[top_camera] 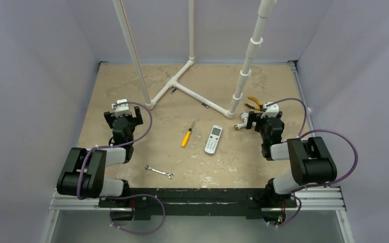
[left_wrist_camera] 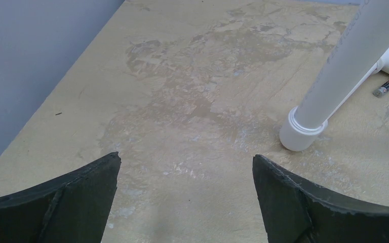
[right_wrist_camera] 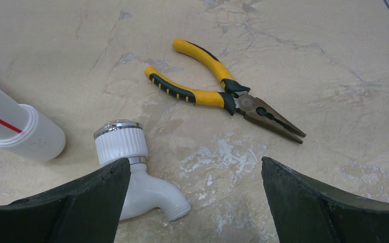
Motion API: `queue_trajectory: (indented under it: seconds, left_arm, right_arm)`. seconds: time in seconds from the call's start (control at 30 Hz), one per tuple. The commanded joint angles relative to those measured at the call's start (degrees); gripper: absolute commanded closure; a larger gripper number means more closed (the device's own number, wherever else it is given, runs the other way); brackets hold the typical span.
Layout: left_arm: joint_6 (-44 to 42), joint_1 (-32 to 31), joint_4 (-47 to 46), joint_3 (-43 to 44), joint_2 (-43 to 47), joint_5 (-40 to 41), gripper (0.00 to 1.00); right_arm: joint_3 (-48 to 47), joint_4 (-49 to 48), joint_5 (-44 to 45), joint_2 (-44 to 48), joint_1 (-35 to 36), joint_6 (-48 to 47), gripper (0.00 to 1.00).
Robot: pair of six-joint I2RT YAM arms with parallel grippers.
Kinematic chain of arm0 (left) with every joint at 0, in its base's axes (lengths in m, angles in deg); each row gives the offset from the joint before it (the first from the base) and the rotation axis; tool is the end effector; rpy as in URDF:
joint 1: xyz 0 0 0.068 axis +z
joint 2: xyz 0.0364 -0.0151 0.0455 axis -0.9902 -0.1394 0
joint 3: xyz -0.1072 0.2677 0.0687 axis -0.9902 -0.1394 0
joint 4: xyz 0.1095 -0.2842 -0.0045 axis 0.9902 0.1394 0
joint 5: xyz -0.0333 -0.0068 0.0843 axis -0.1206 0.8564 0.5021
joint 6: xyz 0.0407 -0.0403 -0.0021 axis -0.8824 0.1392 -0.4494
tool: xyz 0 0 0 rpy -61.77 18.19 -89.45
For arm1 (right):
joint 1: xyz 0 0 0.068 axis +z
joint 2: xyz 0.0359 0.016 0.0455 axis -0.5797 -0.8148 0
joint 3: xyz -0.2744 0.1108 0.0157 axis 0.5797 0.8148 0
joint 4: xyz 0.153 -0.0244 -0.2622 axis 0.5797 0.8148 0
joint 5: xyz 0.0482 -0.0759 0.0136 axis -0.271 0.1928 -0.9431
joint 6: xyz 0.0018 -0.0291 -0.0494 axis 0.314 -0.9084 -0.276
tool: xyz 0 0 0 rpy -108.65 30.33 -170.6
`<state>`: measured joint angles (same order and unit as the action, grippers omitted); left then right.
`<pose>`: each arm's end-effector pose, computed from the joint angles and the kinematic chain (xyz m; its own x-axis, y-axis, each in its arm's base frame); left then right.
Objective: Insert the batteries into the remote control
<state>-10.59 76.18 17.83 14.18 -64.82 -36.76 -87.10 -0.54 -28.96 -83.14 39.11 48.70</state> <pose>0.2583 -0.0110 0.1472 -0.1336 -0.0377 -0.9903 -0.2814 0.9596 0.0015 0.2681 0.0137 0.1197 -0.2564 0.0101 -0.9665 0.0264 0.9996 0.0035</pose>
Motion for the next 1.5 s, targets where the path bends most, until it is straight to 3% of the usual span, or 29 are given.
queue_trajectory:
  seconds: [0.0,0.37,0.5,0.57,0.7,0.83,0.93,1.03,1.2,1.33,1.47]
  left_arm:
    - [-0.64,-0.17,-1.9,1.31,0.3,0.48,0.0]
    - [-1.09,-0.17,-2.58,1.03,0.43,0.5,0.0]
    - [-4.88,-1.64,-3.2,-1.02,4.57,-3.34,0.0]
    - [-6.59,-4.24,-1.13,-1.14,7.64,0.3,0.0]
    - [-5.34,-11.09,9.72,1.61,15.49,13.59,0.0]
    - [6.3,-13.39,39.45,9.57,25.95,18.72,0.0]
    - [13.17,-13.43,49.94,12.43,31.1,16.44,0.0]
    - [17.26,-13.39,55.34,13.7,35.2,12.12,0.0]
    - [28.64,-13.36,59.09,10.83,36.63,14.49,0.0]
    - [40.15,-13.26,71.5,12.87,35.3,20.79,0.0]
    - [40.53,-13.27,72.99,13.89,34.22,19.14,0.0]
  right_arm:
    - [-1.48,-2.71,0.73,0.02,-0.19,0.12,0.01]
    - [-0.7,-3.49,3.97,0.41,-0.15,-0.04,0.01]
    - [1.35,-1.04,6.61,7.62,-0.14,1.53,0.01]
    - [0.02,8.06,9.1,13.73,-0.12,5.91,0.01]
    - [-7.25,35.26,11.7,23.41,-0.1,13.24,0.01]
    - [-14.43,52.31,15.6,27.79,-0.15,21.43,0.01]
    - [-19.74,63.95,17.87,27.07,-0.17,27.25,0.01]
    - [-18.23,62.0,12.23,23.94,-0.21,29.3,0.01]
    - [-8.88,42.98,-5.8,19.33,-0.28,36.68,0.02]
    - [-7.74,41.56,-5.35,19.26,0.12,38.48,0.01]
    - [-6.89,46.26,2.27,25.72,0.14,34.88,0.01]
